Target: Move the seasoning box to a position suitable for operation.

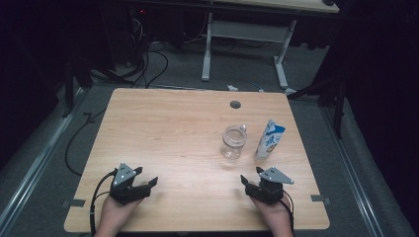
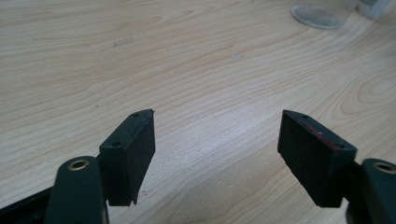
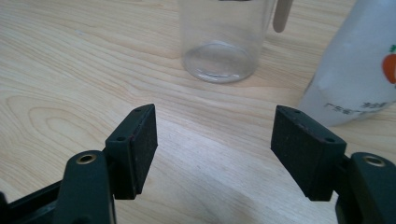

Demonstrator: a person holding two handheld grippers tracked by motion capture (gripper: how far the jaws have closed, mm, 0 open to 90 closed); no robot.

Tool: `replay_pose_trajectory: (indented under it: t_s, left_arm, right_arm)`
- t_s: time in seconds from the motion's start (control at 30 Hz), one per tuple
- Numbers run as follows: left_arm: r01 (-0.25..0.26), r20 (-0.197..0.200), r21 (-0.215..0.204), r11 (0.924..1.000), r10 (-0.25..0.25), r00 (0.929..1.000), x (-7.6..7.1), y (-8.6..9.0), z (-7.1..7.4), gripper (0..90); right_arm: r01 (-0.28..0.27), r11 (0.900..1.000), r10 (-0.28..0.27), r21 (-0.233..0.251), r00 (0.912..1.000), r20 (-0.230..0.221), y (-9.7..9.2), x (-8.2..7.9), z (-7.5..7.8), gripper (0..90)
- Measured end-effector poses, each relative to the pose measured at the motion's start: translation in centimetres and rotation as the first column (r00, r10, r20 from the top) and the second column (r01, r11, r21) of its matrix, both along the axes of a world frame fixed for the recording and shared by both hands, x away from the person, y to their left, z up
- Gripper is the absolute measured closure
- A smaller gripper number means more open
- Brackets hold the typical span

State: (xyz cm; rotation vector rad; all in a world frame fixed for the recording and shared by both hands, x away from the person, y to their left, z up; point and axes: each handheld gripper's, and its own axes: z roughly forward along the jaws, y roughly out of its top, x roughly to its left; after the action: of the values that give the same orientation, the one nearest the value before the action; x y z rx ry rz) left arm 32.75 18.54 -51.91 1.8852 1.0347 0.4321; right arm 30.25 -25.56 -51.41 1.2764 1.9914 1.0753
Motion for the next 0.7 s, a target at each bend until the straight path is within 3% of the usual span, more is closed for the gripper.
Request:
replay_pose_trajectory:
  t_s: [0.17,0.27,0.33,0.37,0.4,0.43,0.47,0.5,0.53,0.7]
  left_arm:
    - [-0.001,0.025,-0.019,0.9998,0.002,0.9997,0.0,0.1,0.2,33.8]
    - [0.009,0.052,-0.030,0.9995,-0.007,0.9986,-0.2,0.4,0.1,44.1]
    - [0.000,0.067,-0.042,0.9991,0.003,0.9978,-0.4,0.7,0.0,48.0]
    - [0.000,0.067,-0.042,0.9991,0.003,0.9978,-0.4,0.7,0.0,50.2]
    - [0.002,0.066,-0.054,0.9985,0.001,0.9978,-0.5,0.8,0.0,52.4]
    - [0.002,0.066,-0.054,0.9985,0.001,0.9978,-0.5,0.8,0.0,54.5]
    - [0.008,0.065,-0.049,0.9988,-0.005,0.9978,-0.5,0.8,-0.2,58.0]
    - [0.008,0.065,-0.049,0.9988,-0.005,0.9978,-0.5,0.8,-0.2,60.7]
    - [0.020,0.066,-0.050,0.9985,-0.017,0.9977,-0.5,0.9,-0.4,63.8]
    - [-0.007,0.073,-0.055,0.9985,0.011,0.9973,-0.6,1.0,-0.5,73.1]
  right_arm:
    - [-0.005,0.9990,0.005,0.045,1.0000,0.007,0.6,0.3,0.3,30.1]
    - [-0.012,0.9969,0.008,0.078,0.9986,0.052,1.3,1.1,1.8,49.8]
    - [0.014,0.9983,-0.018,0.056,0.9965,0.081,1.7,1.6,2.6,65.7]
    - [0.014,0.9983,-0.018,0.056,0.9965,0.081,1.7,1.6,2.6,65.7]
    - [0.068,0.9972,-0.071,0.031,0.9929,0.096,2.0,2.5,3.0,77.2]
    - [0.068,0.9972,-0.071,0.031,0.9929,0.096,2.0,2.5,3.0,77.2]
    - [0.127,0.9918,-0.125,-0.013,0.9868,0.103,2.3,3.6,2.6,83.6]
    - [0.127,0.9918,-0.125,-0.013,0.9868,0.103,2.3,3.6,2.6,83.6]
    - [0.178,0.9831,-0.174,-0.041,0.9799,0.098,2.4,4.8,2.0,85.5]
    - [0.228,0.9724,-0.222,-0.050,0.9698,0.101,2.6,7.2,1.4,85.6]
